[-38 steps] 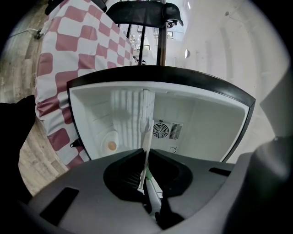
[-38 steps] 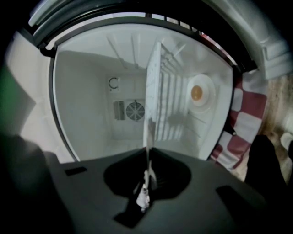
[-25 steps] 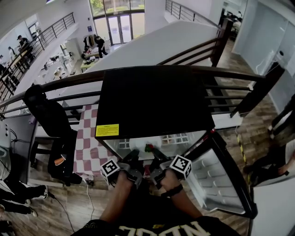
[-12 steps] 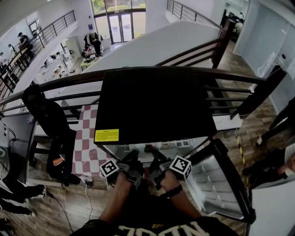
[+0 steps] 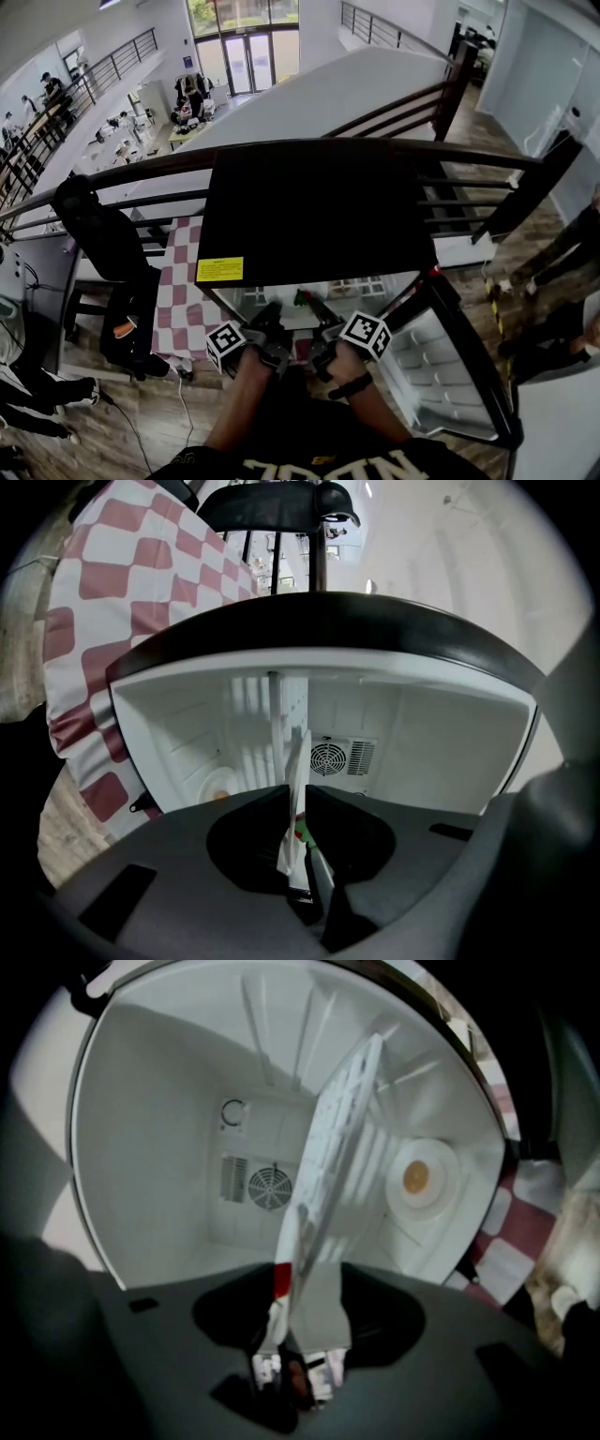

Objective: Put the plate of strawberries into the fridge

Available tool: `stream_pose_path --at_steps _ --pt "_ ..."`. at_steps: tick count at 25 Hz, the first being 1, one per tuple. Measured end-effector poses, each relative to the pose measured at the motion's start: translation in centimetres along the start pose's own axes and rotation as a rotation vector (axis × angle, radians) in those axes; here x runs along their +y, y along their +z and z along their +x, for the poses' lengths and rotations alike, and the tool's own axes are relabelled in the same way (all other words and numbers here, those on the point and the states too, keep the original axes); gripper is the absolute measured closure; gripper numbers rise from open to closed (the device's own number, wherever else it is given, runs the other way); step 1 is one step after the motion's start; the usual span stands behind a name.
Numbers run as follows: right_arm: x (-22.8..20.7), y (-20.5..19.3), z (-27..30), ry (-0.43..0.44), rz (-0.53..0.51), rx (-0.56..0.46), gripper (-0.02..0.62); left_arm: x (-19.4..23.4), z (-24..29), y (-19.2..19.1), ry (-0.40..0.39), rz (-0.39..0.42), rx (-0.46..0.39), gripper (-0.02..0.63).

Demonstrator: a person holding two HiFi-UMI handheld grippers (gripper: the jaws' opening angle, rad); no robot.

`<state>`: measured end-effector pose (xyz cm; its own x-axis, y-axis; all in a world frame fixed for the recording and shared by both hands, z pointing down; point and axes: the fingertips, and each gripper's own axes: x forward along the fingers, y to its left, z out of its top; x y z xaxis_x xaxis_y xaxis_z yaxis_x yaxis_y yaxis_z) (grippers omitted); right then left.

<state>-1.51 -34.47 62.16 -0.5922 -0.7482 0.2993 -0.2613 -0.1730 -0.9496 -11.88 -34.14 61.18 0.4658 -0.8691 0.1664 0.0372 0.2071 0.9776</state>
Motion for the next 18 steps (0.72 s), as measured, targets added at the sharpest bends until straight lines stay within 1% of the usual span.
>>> stream_pose_path --at_steps 1,3,4,5,9,13,15,16,18 --pt "0.1 0.0 -0.2 0.014 0.005 -0.003 0.375 -0.4 -0.1 0.0 -0.023 0.015 0.0 0.541" --pt "0.3 0.3 -0.7 0.047 0.011 -0.021 0.359 -1.3 -0.3 -0.1 -0.082 0.031 0.007 0.443" --pt "0.4 0.6 -1.0 0.058 0.003 -0.031 0.357 -1.7 -0.4 -0.3 -0.101 0.026 0.008 0.406" --pt "0.5 0.9 -1.3 0.066 -0.006 -0.039 0.356 -2.1 -0.6 -0.5 -0.11 0.022 0.006 0.387" --pt "0.6 1.1 -2.3 0.091 -0.059 -0.044 0.356 -1.9 -1.7 -1.1 -0.099 0.067 0.008 0.376" --pt "0.1 0.2 -3.0 0.081 -0.15 -0.017 0.357 -1.2 -2.8 -1.2 -0.078 0.15 0.007 0.372" --pt "0.1 -0.2 -3.6 0.078 -0.185 -0.015 0.357 -1.2 -3.4 -1.3 -0.068 0.216 0.002 0.371" --pt "0.0 -0.4 -3.9 0.074 -0.214 -0.012 0.357 -1.2 -3.9 -1.5 -0.062 0.265 -0.003 0.371" --pt "0.1 -0.7 -4.5 0.066 -0.306 -0.007 0.357 -1.7 -4.6 -1.8 -0.051 0.394 -0.009 0.373"
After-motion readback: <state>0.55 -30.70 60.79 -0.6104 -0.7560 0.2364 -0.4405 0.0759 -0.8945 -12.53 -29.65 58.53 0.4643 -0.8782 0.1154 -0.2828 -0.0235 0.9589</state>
